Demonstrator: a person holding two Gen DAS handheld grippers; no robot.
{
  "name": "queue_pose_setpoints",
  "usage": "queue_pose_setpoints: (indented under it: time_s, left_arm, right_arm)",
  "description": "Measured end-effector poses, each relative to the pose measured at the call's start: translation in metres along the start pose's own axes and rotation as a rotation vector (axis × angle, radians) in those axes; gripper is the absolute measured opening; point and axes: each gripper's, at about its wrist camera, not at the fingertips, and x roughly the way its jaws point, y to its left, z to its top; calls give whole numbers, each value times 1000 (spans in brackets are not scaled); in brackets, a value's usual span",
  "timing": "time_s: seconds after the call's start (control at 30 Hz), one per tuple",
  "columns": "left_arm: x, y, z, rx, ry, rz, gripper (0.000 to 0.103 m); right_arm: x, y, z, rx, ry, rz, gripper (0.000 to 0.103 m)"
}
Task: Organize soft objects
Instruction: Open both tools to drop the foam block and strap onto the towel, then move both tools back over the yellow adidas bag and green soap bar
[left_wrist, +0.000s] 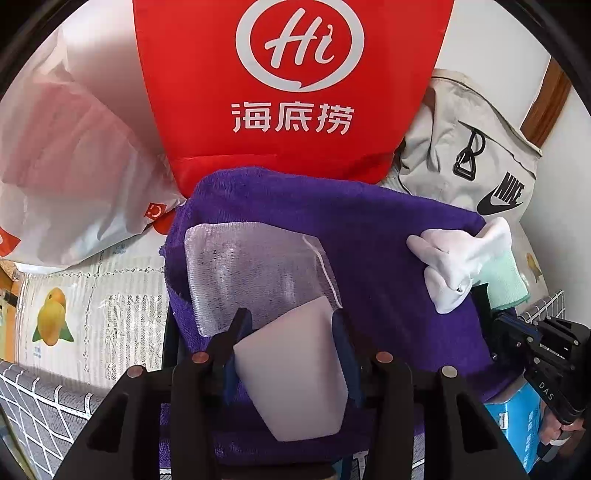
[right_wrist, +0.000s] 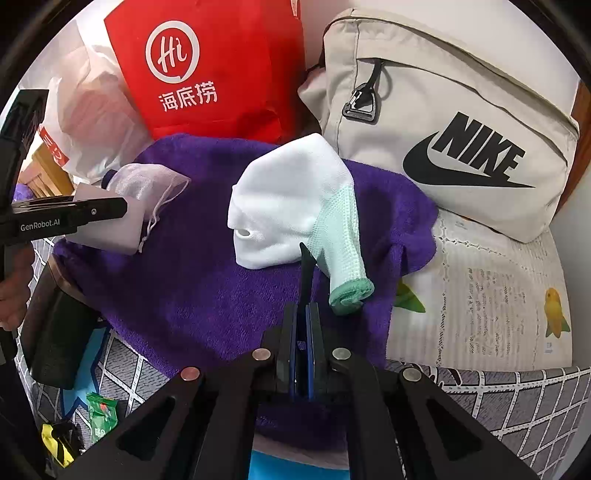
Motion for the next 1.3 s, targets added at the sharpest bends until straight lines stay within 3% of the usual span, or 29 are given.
queue_pose_setpoints:
  time_s: [0.07,0.13,0.23,0.3,0.53,0.6,0.67,0.77,0.87,1.1,1.3]
  left_arm:
    - [1,0,0,0,7,-1,47]
    - [1,-1,0,7,14,-12,60]
    - [-2,-4,0,13,10,-5,71]
    - [-5,-5,1,11,12,2,74]
    - [-26,1,-1,-34,-16,41,74]
    - [-39,-1,-3,-19,-47,50,74]
    - [-55,-4,-6,-6,-82,48,74]
    - [-84,-12,-13,25,-165,40,74]
    - [-109,-18,-27,32,-225,40,74]
    - [-157,-18,-76,49,-296,53,74]
    - [-183,-20,-126,33,-344,36,74]
  right_arm:
    - [-1,0,0,2,3,-1,7]
    - [-1,0,0,3,8,0,14]
    - [-4,1,0,4,5,-4,35]
    - [-8,1,0,3,-10,-8,47]
    - [-30,3,0,45,-40,-17,60]
    - [-39,6,-2,67,-47,-52,71]
    - [-49,9,-6,71,-56,-83,72]
    - [-69,17,-16,25,-109,-46,72]
    - [-90,24,-27,6,-141,-63,72]
    - [-118,52,-62,-64,-167,-82,72]
    - [-143,69,-98,-13,-234,-17,72]
